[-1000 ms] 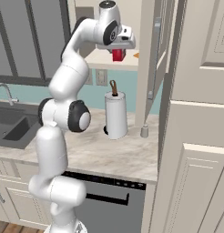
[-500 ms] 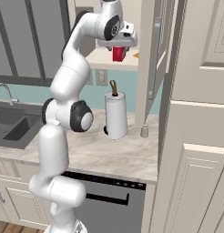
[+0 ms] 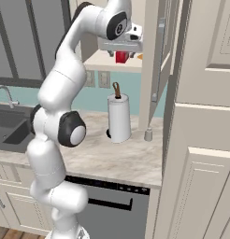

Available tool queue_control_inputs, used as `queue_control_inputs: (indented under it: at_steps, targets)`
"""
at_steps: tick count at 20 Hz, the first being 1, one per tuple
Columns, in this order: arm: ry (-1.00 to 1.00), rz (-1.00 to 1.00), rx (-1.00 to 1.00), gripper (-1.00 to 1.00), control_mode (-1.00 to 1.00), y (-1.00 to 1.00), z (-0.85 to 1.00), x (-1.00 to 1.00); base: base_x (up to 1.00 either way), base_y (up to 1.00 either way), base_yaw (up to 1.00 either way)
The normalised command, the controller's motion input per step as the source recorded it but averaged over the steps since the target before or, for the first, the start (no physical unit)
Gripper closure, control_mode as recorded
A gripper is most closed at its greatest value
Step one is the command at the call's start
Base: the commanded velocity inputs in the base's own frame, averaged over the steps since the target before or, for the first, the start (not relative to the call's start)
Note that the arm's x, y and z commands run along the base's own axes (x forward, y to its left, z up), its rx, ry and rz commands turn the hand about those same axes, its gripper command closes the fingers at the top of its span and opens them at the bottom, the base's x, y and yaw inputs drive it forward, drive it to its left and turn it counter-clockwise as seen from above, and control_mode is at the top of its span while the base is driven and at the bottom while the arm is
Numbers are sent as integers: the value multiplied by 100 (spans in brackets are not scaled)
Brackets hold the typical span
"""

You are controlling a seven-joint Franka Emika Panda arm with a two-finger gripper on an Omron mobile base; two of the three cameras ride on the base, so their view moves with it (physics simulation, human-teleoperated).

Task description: Pick the cereal and boxed food from the counter and place them in the cabinets closest to them.

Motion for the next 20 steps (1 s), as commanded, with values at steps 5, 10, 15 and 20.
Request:
queue_control_inputs:
  at_steps: [5,10,15,20]
  targets:
    - [-14,0,-12,-100,-100,38,-56,-100,0,0,0]
    - [-17,0,-17,-100,-100,58,-68,-100,0,0,0]
    - [-17,1,-19,-100,-100,55,-64,-100,0,0,0]
    - [-17,5,-5,-100,-100,11,-17,-97,0,0,0]
